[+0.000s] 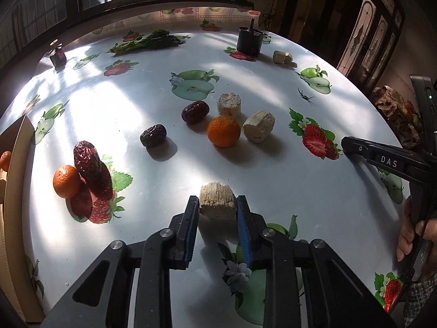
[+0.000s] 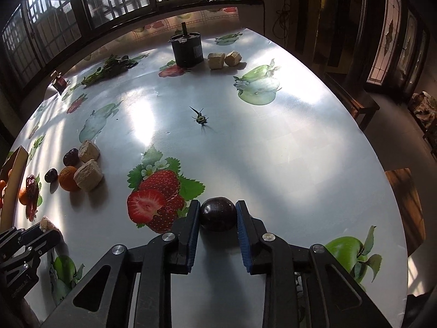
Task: Organize fruits
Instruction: 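Grasp a beige block with the left gripper while the right grasps a dark plum, then carry the beige block and the dark plum over the box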
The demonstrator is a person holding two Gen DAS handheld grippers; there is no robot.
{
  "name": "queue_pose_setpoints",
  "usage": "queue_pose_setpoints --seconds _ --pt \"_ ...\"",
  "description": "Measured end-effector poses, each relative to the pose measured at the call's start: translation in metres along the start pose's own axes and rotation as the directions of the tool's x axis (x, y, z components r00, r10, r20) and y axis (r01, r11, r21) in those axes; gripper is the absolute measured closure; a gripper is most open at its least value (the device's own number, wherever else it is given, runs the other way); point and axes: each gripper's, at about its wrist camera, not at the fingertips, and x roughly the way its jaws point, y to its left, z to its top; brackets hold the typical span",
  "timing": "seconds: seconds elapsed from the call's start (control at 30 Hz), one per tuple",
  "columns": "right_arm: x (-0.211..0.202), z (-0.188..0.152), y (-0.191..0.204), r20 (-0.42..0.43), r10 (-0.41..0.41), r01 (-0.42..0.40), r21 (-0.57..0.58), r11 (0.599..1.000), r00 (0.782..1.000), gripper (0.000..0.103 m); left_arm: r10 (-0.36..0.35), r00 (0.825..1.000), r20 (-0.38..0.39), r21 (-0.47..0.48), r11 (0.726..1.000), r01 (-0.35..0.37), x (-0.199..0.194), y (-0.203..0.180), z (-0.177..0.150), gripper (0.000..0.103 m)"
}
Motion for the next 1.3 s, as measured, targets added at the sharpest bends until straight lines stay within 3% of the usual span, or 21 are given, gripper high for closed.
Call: queue_pose_setpoints --seconds 0.17,0.43,0.73,0.97,1.2,1.3 --pt "-0.014 -0.003 0.006 0.017 0.052 -0.052 0.007 0.999 0.998 0.076 0.0 0.998 0.055 -0.032 0.999 0.002 -0.03 0.014 -0.005 0.077" --pt "-0.042 -0.005 0.053 0.029 0.176 -0.175 -0.039 0.984 0.984 0.076 0.04 0.989 0.142 -0.128 0.992 -0.021 -0.083 0.059 -0.02 0.077" --pt "-0.063 -0.01 0.139 0.002 0.319 -0.316 -0.135 0.939 0.948 0.076 0.134 0.973 0.189 -0.332 0.941 -0.065 -0.132 0.152 -0.048 0.076" --pt "-0.077 -0.008 0.226 -0.04 0.42 -0.417 -0.243 0.876 0.906 0.076 0.278 0.945 0.17 -0.432 0.883 -0.183 -0.163 0.222 -0.066 0.076" --pt "-0.072 -0.009 0.322 -0.107 0.491 -0.495 -0.343 0.798 0.865 0.076 0.393 0.915 0.088 -0.427 0.845 -0.322 -0.171 0.284 -0.06 0.076" --pt "-0.059 -0.01 0.357 -0.153 0.517 -0.535 -0.35 0.769 0.842 0.075 0.388 0.921 0.037 -0.441 0.833 -0.333 -0.16 0.31 -0.059 0.076"
